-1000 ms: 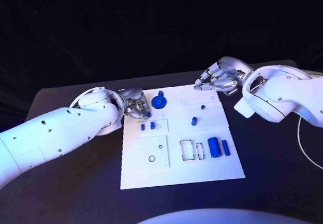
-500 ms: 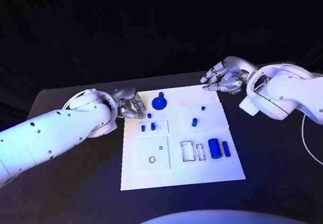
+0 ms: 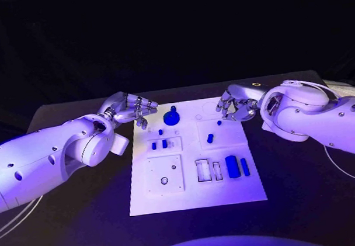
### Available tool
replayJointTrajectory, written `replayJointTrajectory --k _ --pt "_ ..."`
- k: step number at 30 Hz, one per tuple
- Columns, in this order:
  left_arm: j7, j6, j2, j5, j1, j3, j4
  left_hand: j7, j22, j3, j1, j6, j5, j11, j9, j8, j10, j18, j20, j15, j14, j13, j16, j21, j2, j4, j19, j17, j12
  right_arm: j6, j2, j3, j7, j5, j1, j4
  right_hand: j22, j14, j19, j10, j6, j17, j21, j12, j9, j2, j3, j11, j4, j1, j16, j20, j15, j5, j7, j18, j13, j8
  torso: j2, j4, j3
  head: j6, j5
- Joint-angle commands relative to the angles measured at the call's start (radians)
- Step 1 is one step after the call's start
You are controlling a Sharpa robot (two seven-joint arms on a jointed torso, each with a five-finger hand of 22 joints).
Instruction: Assemble the parts on the task board
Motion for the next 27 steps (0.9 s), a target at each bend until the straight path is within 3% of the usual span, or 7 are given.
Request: replayJointTrajectory --k 1,5,9,18,27 --pt "0.163 -0.004 -0.017 0.398 -0.009 0.0 0.034 -0.005 -0.009 -0.021 -0.017 0.006 -0.004 -0.006 0.001 0.009 0.005 0.016 0.0 -0.001 0.001 0.002 -0.006 -0.014 -0.003 0.004 -0.006 -0.007 0.011 0.059 0.009 -0.001 -0.034 -0.222 -0.008 -0.009 -0.012 0.024 -0.011 -0.01 0.002 -0.004 -0.01 -0.01 -0.004 -0.01 0.009 0.0 0.002 -0.003 -0.006 0.0 0.005 -0.01 -0.001 0.021 -0.019 -0.009 0.001 0.0024 -0.0012 0.004 -0.012" --pt "0.178 0.014 -0.03 0.452 -0.017 -0.001 0.06 -0.007 -0.017 -0.037 -0.023 0.006 -0.004 -0.007 0.0 0.012 0.005 0.016 -0.001 -0.002 -0.001 0.003 -0.007 -0.026 -0.002 0.007 -0.007 -0.012 0.017 0.065 0.027 -0.002 -0.048 -0.257 -0.019 -0.02 -0.018 0.024 -0.011 -0.013 -0.001 -0.008 -0.014 -0.016 -0.01 -0.014 0.014 0.002 0.005 -0.007 -0.01 0.0 0.005 -0.015 0.001 0.022 -0.041 -0.015 0.002 0.0031 -0.0024 0.007 -0.012" --pt "0.184 0.021 -0.033 0.472 -0.02 -0.001 0.067 -0.007 -0.022 -0.042 -0.023 0.006 -0.004 -0.007 0.0 0.013 0.005 0.017 -0.001 -0.002 -0.003 0.004 -0.009 -0.035 -0.002 0.007 -0.009 -0.017 0.019 0.073 0.051 -0.004 -0.055 -0.274 -0.026 -0.032 -0.023 0.024 -0.012 -0.015 -0.005 -0.01 -0.018 -0.02 -0.014 -0.016 0.019 0.003 0.006 -0.008 -0.012 -0.001 0.004 -0.017 0.001 0.023 -0.056 -0.017 0.001 0.0 -0.0004 0.007 -0.005" --pt "0.183 0.028 -0.04 0.481 -0.021 -0.001 0.076 -0.008 -0.029 -0.048 -0.022 0.006 -0.004 -0.008 0.0 0.014 0.004 0.019 -0.002 -0.003 -0.006 0.004 -0.013 -0.047 -0.002 0.005 -0.011 -0.024 0.022 0.097 0.078 -0.005 -0.063 -0.285 -0.034 -0.054 -0.028 0.025 -0.012 -0.013 -0.003 -0.013 -0.022 -0.022 -0.019 -0.011 0.03 0.002 0.008 -0.006 -0.016 -0.003 0.0 -0.021 0.002 0.023 -0.076 -0.016 0.002 0.0027 -0.0009 0.002 -0.009" --pt "0.175 0.031 -0.044 0.482 -0.021 -0.001 0.083 -0.008 -0.034 -0.055 -0.019 0.004 -0.003 -0.008 -0.001 0.015 0.0 0.019 -0.002 -0.003 -0.011 0.004 -0.018 -0.053 0.0 0.003 -0.011 -0.034 0.025 0.13 0.09 -0.006 -0.066 -0.291 -0.043 -0.064 -0.031 0.026 -0.009 0.024 0.03 -0.017 -0.026 -0.01 -0.02 -0.001 0.049 -0.002 0.006 -0.003 -0.02 -0.003 0.002 -0.025 -0.001 0.023 -0.103 -0.008 0.001 -0.0003 0.001 -0.004 -0.006"
